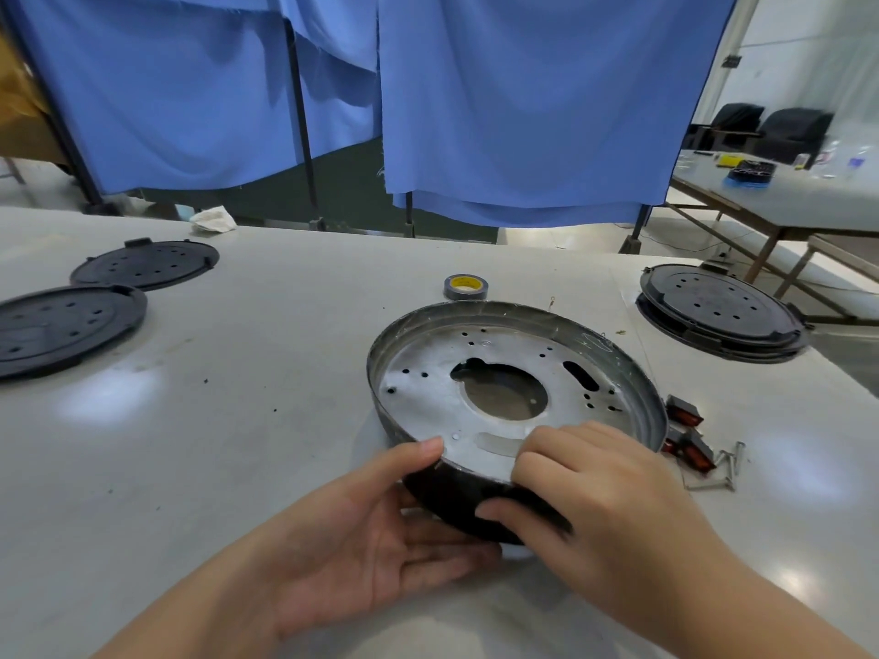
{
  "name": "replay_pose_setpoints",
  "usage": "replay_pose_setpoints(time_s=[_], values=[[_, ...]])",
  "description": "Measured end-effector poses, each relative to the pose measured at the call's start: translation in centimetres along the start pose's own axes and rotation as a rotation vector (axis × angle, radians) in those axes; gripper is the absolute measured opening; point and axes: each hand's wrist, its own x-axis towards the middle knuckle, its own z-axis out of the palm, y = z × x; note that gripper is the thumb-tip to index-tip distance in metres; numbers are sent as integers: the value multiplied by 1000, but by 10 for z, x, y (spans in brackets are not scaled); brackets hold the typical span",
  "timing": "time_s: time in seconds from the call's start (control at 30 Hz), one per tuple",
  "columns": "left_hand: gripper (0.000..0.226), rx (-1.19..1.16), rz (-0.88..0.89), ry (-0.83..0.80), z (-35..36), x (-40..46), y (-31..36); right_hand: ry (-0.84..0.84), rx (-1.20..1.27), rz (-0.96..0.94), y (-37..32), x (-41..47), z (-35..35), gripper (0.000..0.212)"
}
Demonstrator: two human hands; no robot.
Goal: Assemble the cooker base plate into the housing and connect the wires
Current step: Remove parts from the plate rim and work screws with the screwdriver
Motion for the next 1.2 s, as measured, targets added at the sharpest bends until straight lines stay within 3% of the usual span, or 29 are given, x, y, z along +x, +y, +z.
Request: replay_pose_setpoints(time_s=[0.3,0.5,0.63,0.97,1.2], values=[[49,9,11,38,0,2,-1,-69,22,66,-20,19,0,37],[78,-10,11,38,-1,2,0,-286,283,164,6,10,-19,39],[84,-45,8,-5,0,1,0,-242,351,276,21,-1,-30,37],[71,-42,-15,-89,-2,1,1,-235,376,323,29,-11,-35,35],[73,-26,-5,-75,-4,4,-1,-157,394,173,16,-12,-21,9]])
